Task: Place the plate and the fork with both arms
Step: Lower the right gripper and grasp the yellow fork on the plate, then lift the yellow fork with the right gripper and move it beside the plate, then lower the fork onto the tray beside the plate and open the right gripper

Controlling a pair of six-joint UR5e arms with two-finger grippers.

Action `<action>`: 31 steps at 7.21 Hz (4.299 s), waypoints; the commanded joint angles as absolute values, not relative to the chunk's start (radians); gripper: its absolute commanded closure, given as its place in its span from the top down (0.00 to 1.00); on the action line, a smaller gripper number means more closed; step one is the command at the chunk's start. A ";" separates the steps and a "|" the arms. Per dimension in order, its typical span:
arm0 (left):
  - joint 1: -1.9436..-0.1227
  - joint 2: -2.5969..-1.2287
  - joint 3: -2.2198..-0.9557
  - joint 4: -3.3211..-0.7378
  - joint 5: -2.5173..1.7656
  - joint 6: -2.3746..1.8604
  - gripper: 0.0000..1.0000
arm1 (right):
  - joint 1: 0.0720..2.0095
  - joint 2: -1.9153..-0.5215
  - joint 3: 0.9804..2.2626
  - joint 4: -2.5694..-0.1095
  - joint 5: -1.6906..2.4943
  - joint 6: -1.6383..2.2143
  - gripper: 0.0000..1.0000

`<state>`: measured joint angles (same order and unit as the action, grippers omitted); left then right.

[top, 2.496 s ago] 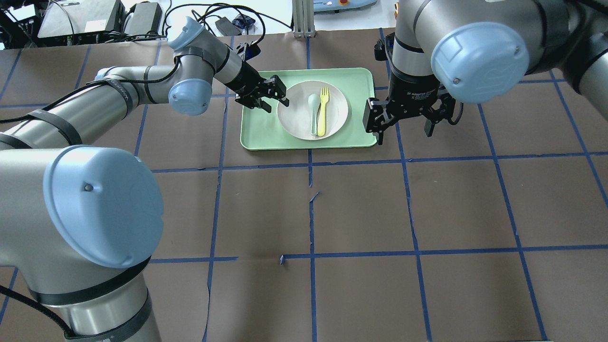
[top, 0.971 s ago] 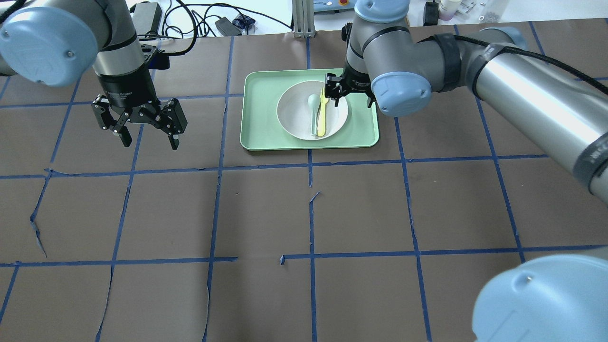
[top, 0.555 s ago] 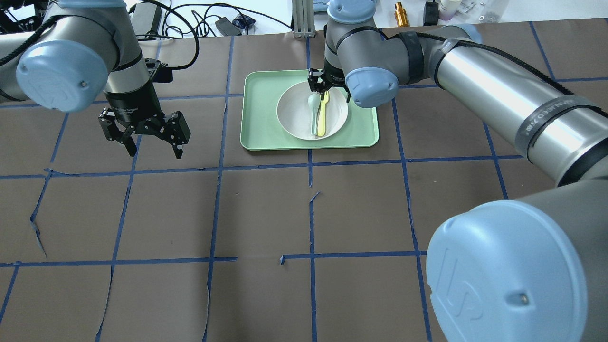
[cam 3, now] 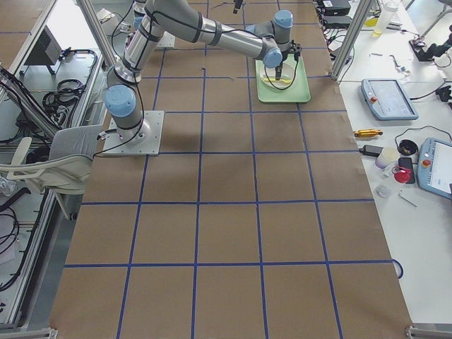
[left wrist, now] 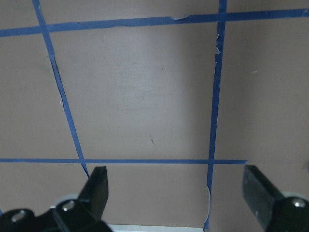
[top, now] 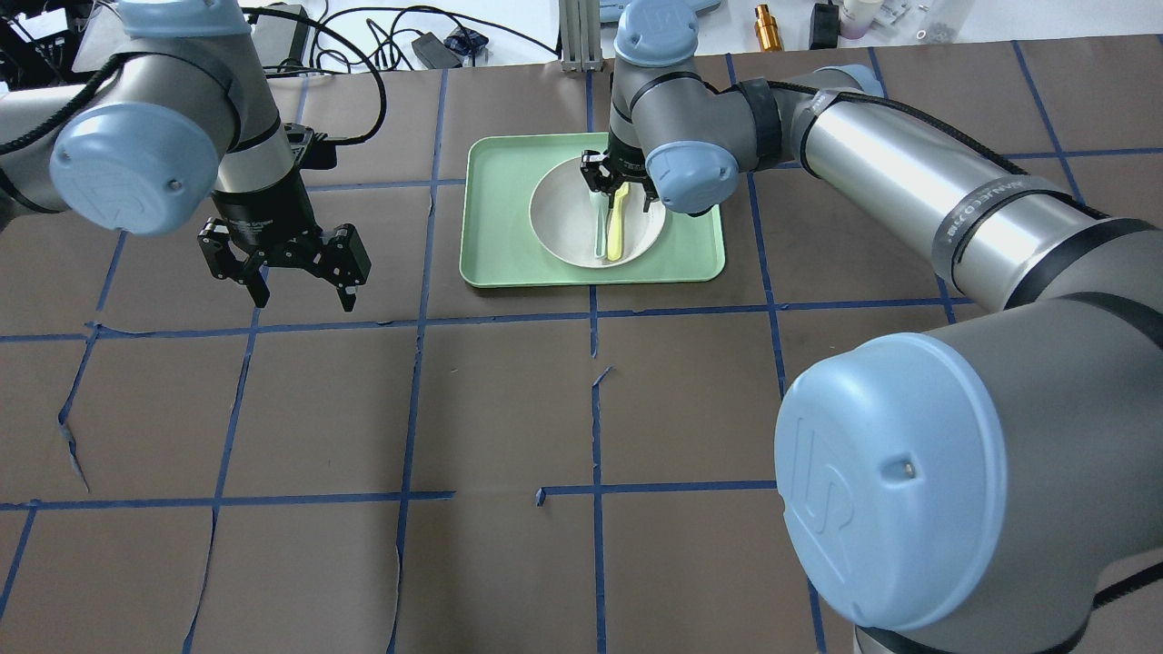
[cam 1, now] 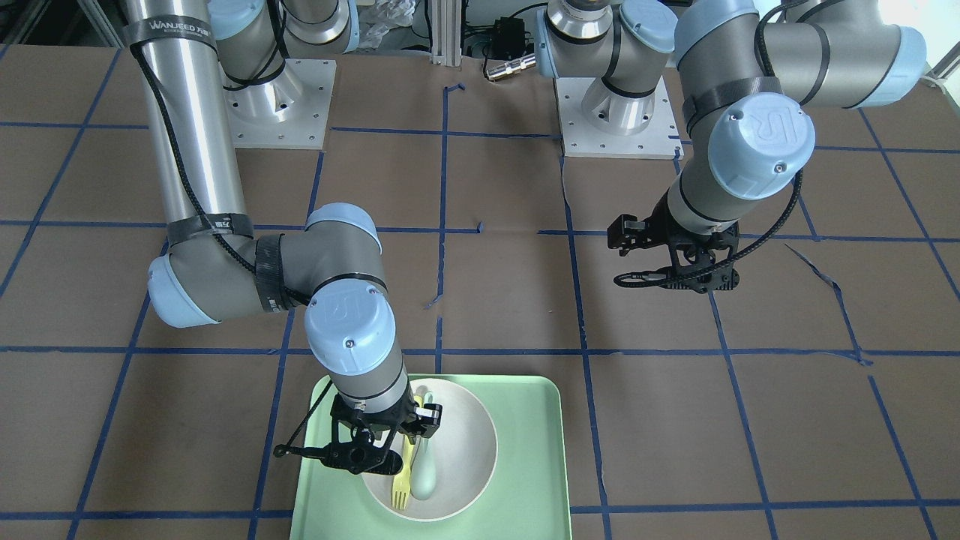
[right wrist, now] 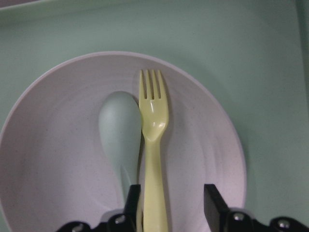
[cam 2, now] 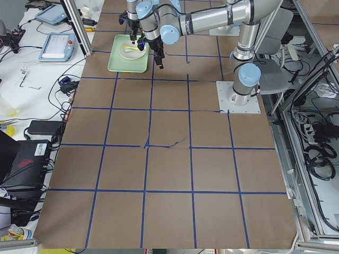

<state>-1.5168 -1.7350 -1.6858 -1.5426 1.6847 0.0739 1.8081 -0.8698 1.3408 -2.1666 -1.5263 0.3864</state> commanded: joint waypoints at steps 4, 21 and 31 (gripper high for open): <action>-1.513 -1.738 -1.720 -1.483 1.686 0.080 1.00 | 1.809 -0.825 1.316 -2.157 -1.514 0.388 0.55; -1.488 -1.733 -1.710 -1.468 1.693 0.091 1.00 | 1.784 -0.963 1.324 -2.044 -1.583 0.313 0.00; -1.489 -1.730 -1.718 -1.470 1.686 0.074 1.00 | 1.641 -0.881 1.413 -2.138 -1.388 0.043 0.00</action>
<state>-1.4895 -1.7311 -1.7176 -1.4696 1.6867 0.0768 1.6450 -0.8998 1.4161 -2.1156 -1.4129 0.0645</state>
